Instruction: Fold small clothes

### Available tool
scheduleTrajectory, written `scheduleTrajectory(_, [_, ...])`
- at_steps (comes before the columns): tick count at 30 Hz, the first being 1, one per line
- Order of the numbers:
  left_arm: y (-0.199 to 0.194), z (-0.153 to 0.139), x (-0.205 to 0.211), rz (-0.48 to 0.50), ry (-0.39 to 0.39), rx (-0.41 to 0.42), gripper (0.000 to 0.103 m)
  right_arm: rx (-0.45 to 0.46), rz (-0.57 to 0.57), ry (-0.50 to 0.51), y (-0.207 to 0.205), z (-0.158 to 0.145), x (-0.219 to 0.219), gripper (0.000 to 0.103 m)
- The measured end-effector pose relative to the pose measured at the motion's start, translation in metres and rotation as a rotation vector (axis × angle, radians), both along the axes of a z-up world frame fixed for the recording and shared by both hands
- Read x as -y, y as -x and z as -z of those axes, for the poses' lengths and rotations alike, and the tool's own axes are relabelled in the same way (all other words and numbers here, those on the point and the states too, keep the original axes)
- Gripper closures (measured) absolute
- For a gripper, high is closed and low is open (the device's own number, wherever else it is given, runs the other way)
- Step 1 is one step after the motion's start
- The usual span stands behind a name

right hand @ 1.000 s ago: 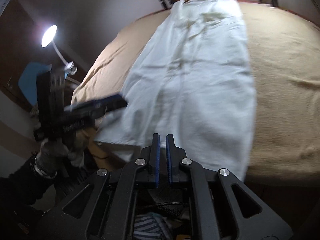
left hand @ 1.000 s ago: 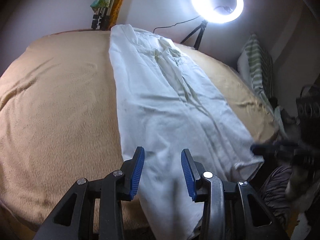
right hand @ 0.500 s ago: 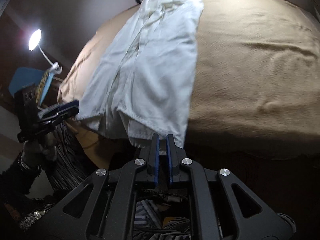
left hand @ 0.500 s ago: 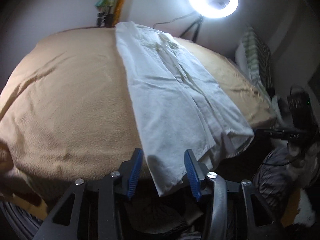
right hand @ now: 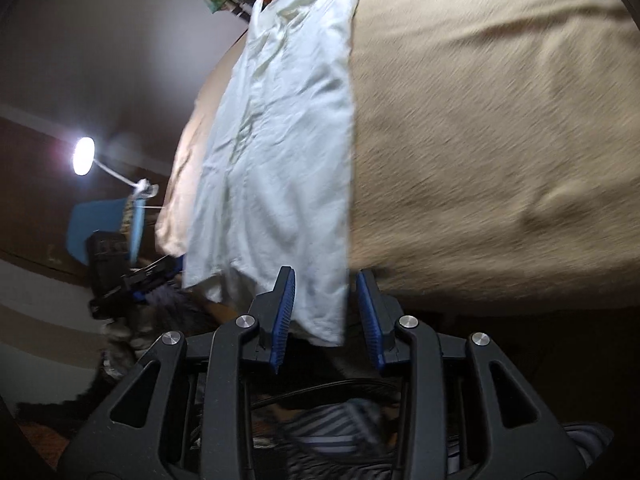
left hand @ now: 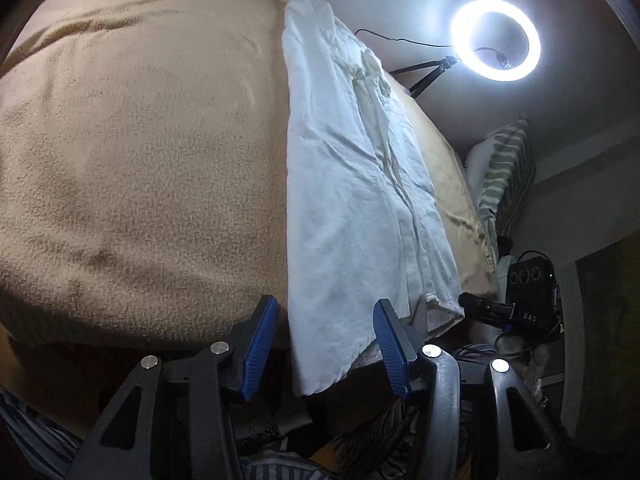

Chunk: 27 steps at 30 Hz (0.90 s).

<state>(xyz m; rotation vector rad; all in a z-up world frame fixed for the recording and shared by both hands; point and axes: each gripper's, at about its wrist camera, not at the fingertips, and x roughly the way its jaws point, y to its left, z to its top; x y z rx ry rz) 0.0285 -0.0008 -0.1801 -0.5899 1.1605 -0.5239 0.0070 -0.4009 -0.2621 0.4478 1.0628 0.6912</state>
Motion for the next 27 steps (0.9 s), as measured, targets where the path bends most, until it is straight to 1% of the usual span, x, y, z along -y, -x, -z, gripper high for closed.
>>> scheduleTrajectory(1, [-0.001,0.000,0.000,0.005,-0.001,-0.004,0.059,0.002,-0.011,0.001,0.001,0.000,-0.003,0.068])
scheduleTrajectory(2, [-0.002,0.001,0.001,0.012,0.000,-0.011,0.066,0.001,-0.019,0.001,0.001,0.000,-0.006,0.068])
scheduleTrajectory(5, [-0.002,0.002,0.003,0.025,0.003,-0.023,0.070,-0.014,-0.031,0.000,0.002,0.001,-0.007,0.069])
scheduleTrajectory(6, [-0.002,0.003,0.004,0.031,-0.002,-0.022,0.077,-0.024,-0.037,-0.004,0.002,0.002,-0.007,0.075])
scheduleTrajectory(7, [-0.003,0.003,0.005,0.035,-0.008,-0.022,0.081,-0.032,-0.041,-0.008,0.002,0.003,-0.009,0.082])
scheduleTrajectory(9, [-0.004,0.004,0.006,0.033,-0.007,-0.027,0.090,-0.040,-0.044,-0.021,0.003,0.004,-0.011,0.089])
scheduleTrajectory(10, [-0.005,0.005,0.007,0.032,-0.001,-0.031,0.092,-0.038,-0.044,-0.026,0.005,0.004,-0.011,0.092])
scheduleTrajectory(12, [-0.005,0.005,0.006,0.024,0.014,-0.039,0.095,-0.033,-0.041,-0.041,0.007,0.001,-0.012,0.093])
scheduleTrajectory(15, [-0.006,-0.001,0.004,0.014,0.045,-0.037,0.099,-0.033,-0.040,-0.104,0.008,-0.004,-0.010,0.094])
scheduleTrajectory(18, [-0.009,-0.012,0.003,0.019,0.076,-0.022,0.100,-0.020,-0.035,-0.174,0.008,-0.014,-0.007,0.094])
scheduleTrajectory(23, [-0.023,-0.035,0.005,0.026,0.119,0.017,0.101,0.037,-0.015,-0.244,0.003,-0.041,-0.007,0.094])
scheduleTrajectory(27, [-0.041,-0.054,0.009,0.031,0.120,0.062,0.101,0.094,0.006,-0.266,-0.010,-0.064,-0.010,0.094])
